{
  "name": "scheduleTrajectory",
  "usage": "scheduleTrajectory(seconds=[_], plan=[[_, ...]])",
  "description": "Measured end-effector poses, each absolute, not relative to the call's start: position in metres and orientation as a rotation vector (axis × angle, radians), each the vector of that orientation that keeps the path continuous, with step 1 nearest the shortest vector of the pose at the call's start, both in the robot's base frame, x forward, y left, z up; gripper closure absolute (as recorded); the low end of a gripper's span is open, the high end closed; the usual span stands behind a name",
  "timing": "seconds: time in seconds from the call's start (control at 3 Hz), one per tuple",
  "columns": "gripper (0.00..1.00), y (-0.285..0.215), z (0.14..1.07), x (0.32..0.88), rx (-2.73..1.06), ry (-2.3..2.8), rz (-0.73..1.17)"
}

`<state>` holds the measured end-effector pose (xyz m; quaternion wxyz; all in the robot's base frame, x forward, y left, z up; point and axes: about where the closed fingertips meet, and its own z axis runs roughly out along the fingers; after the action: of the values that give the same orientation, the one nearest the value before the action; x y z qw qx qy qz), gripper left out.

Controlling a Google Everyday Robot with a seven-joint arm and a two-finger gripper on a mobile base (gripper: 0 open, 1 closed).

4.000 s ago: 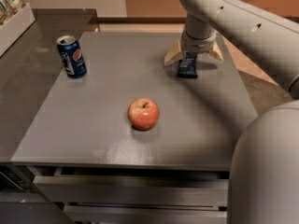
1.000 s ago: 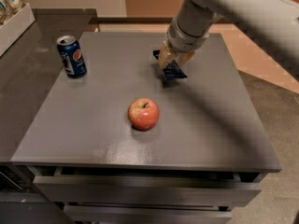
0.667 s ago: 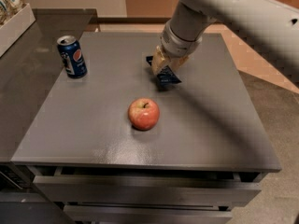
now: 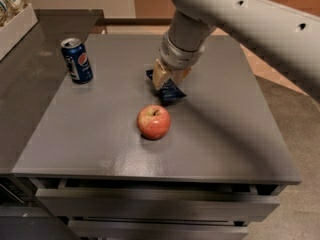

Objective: Move rxbar blueberry near apple

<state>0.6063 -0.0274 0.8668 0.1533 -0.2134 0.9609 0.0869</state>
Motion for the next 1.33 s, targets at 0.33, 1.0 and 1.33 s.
scheduleTrajectory(seconds=[0.33,1.0,1.33], plan=[[0.82,-0.019,0.861,0.598,-0.647,2.758,0.240],[0.36,-0.011,0.851,0.590,-0.692,2.770,0.235],[0.12,-0.010,0.851,0.590,-0.693,2.770,0.234]])
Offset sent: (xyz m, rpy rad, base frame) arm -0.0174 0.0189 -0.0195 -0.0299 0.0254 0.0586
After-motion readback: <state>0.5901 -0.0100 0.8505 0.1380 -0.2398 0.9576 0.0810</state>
